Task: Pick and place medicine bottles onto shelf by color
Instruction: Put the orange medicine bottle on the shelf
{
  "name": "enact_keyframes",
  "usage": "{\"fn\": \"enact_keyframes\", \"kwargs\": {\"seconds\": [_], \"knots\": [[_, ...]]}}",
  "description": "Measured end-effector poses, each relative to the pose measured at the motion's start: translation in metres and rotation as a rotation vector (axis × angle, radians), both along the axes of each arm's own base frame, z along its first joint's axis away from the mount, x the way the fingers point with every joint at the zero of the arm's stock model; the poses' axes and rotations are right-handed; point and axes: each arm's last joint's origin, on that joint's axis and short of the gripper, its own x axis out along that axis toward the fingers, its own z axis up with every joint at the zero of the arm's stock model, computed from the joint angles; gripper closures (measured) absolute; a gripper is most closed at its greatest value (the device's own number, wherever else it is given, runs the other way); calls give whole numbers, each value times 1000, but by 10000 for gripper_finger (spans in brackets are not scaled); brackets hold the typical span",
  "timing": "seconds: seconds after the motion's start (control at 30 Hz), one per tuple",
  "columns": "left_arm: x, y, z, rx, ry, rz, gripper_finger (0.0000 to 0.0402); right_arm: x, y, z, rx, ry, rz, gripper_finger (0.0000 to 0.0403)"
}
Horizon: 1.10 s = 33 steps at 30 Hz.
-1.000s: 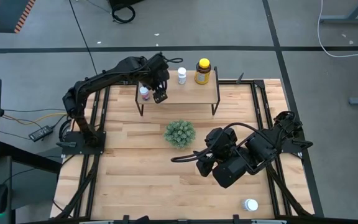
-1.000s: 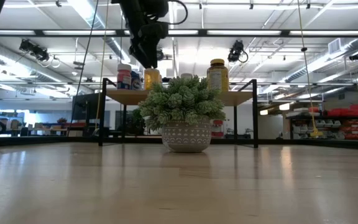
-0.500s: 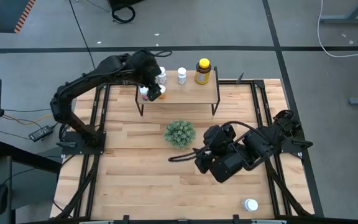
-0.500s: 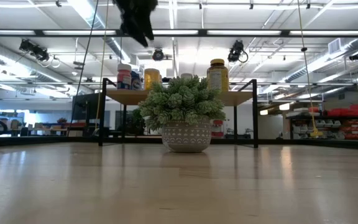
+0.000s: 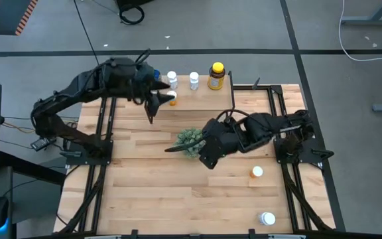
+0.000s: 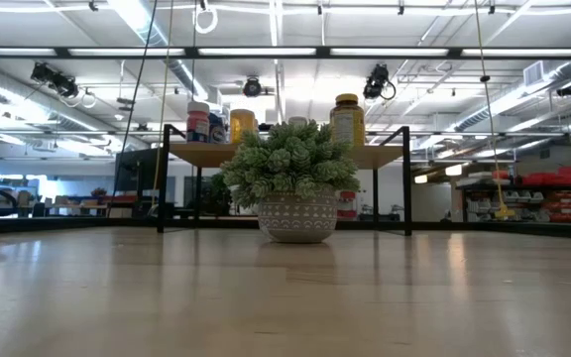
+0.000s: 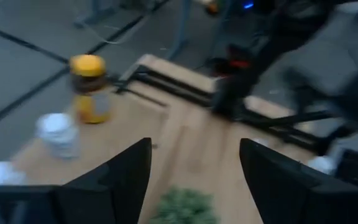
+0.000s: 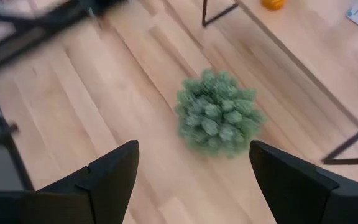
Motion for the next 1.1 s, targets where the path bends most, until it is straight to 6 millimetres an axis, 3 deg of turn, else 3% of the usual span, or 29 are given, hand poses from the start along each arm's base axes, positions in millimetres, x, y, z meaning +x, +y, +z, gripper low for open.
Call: {"fn": "enact_keyframes", "kwargs": {"seconds": [0.3, 0.53, 0.67, 0.87, 1.1], "knots": [[16, -67, 3, -94, -108, -145, 176, 0, 0, -19, -71, 182, 195, 89], [8, -113, -22, -116, -80, -74, 196, -5, 27, -66, -87, 373, 295, 89], [7, -130, -36, -157, -72, -115, 203, -15, 43, -96, -70, 379, 299, 98], [-3, -140, -37, -149, -51, -164, 202, -50, 38, -136, 73, 333, 99, 113], [-4, -134, -32, -157, -85, -149, 205, -111, 17, -159, 319, 250, -289, 109]]}}
